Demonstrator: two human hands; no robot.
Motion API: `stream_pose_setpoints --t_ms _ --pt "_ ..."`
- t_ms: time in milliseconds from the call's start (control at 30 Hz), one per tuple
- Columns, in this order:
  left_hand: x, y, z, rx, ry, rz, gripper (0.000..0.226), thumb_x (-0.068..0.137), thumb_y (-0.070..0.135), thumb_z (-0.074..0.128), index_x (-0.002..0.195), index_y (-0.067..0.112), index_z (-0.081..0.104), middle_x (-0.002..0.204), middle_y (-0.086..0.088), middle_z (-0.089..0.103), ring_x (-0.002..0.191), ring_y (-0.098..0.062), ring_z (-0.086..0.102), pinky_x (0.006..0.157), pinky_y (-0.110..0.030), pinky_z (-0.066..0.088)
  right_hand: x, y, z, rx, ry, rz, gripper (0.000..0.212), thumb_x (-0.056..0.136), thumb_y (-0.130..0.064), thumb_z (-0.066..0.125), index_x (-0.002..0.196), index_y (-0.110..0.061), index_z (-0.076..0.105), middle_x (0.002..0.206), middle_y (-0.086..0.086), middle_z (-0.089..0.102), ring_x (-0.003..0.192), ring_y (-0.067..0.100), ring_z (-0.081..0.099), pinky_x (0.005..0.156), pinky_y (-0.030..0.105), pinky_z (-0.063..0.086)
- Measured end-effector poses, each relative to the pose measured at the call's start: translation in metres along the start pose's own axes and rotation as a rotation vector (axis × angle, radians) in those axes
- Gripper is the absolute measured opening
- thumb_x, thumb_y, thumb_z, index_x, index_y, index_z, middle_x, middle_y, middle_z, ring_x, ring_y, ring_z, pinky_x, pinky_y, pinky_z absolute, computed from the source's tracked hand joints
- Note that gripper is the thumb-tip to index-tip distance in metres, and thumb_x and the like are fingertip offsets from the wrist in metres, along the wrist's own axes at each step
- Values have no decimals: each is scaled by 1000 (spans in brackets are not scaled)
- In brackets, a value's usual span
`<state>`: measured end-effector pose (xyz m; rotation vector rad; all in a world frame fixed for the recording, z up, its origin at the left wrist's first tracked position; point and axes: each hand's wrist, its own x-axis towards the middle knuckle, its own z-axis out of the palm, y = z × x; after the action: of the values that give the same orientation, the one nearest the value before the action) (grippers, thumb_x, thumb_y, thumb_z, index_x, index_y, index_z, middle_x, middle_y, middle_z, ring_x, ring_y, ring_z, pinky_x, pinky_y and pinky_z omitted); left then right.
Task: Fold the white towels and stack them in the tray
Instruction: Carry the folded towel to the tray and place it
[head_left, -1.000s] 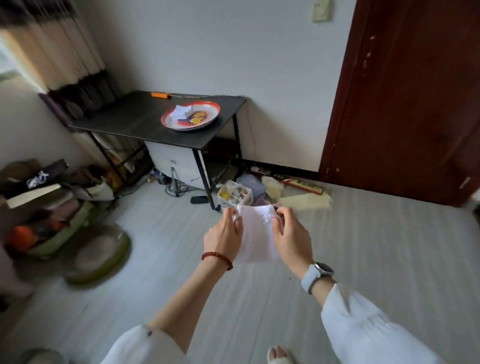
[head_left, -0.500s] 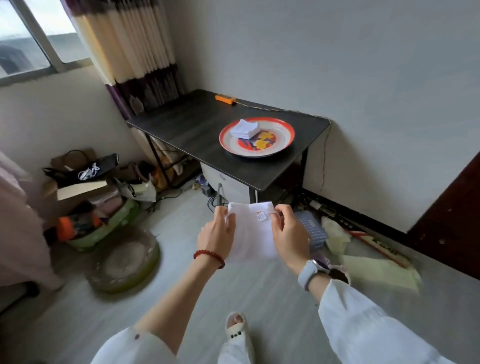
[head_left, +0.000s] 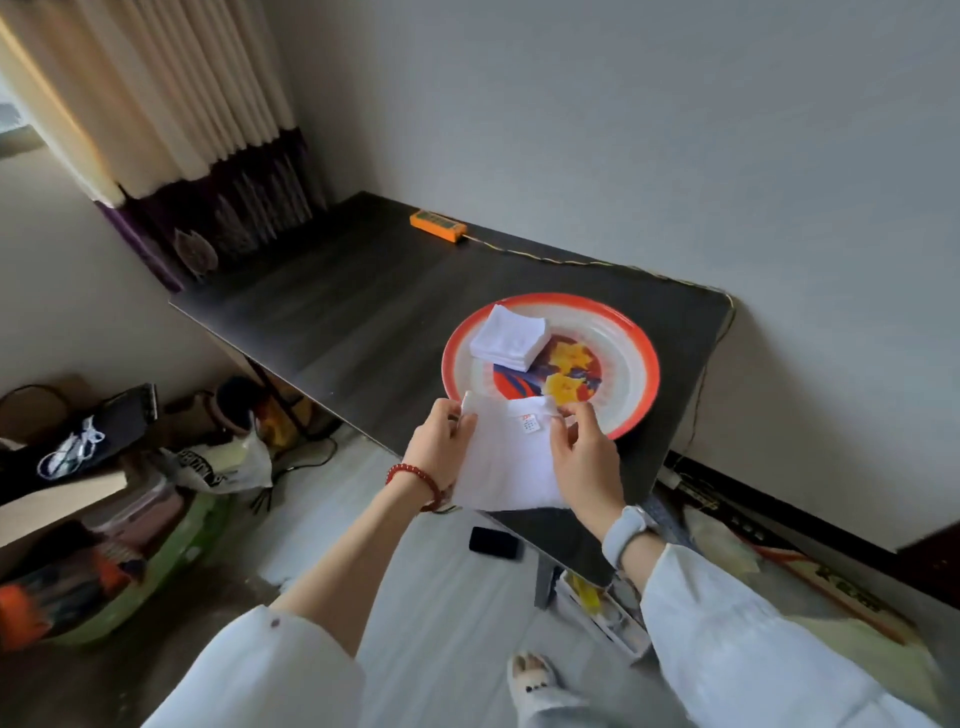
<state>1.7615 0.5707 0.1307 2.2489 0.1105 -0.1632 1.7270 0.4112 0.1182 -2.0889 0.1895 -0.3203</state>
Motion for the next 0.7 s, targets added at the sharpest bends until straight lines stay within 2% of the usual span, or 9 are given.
stream_pose_setpoints --t_ms 67,100,167,233,333,433,533,567,700 --pt "48 -1 1 20 -41 7 18 96 31 40 101 14 44 92 -8 59 84 -28 58 73 -39 49 42 6 21 -18 22 6 20 96 -21 44 112 -12 52 92 2 61 88 22 59 75 40 50" --pt "74 -2 1 44 -61 15 18 97 30 39 102 13 43 90 -6 57 80 -25 56 68 -35 48 64 11 32 -26 35 16 19 96 -21 45 111 -12 53 94 1 61 88 21 59 76 40 50" --pt "128 -2 1 92 -92 19 18 98 29 37 103 12 42 85 -2 52 73 -20 50 61 -29 40 108 21 55 -25 56 42 18 95 -21 45 108 -13 53 90 -1 60 84 20 59 70 35 48" --pt "183 1 2 128 -103 -1 22 99 29 35 107 10 41 86 -2 51 73 -18 48 64 -28 37 151 30 74 -23 85 59 18 95 -22 45 107 -12 54 86 -3 59 78 16 58 64 29 45" --pt "251 1 12 167 -118 -13 17 99 29 33 99 12 35 79 -2 49 68 -18 45 66 -29 35 202 42 97 -47 118 87 18 95 -22 45 107 -11 54 80 -3 59 72 15 57 62 30 48" --pt "292 -2 24 208 -153 -2 13 98 27 31 95 15 29 70 2 45 68 -21 45 65 -30 34 235 51 114 -59 147 122 17 96 -20 43 104 -10 53 76 -2 57 68 16 55 56 22 44" --pt "329 -6 36 243 -193 15 9 98 25 30 95 16 29 72 0 48 67 -23 47 63 -31 34 265 64 131 -92 185 159 16 96 -19 42 101 -8 54 72 1 56 66 20 54 59 38 48" --pt "343 -8 41 253 -205 18 9 98 25 30 95 16 29 74 -2 50 69 -26 48 63 -32 34 275 69 137 -105 195 179 17 96 -19 42 101 -8 54 72 2 56 67 20 54 59 40 48" --pt "385 -13 61 290 -239 45 14 99 27 28 98 14 31 78 -5 51 69 -29 48 62 -33 34 299 90 153 -170 234 224 22 96 -21 41 109 -9 55 79 -1 58 71 17 56 59 30 45"
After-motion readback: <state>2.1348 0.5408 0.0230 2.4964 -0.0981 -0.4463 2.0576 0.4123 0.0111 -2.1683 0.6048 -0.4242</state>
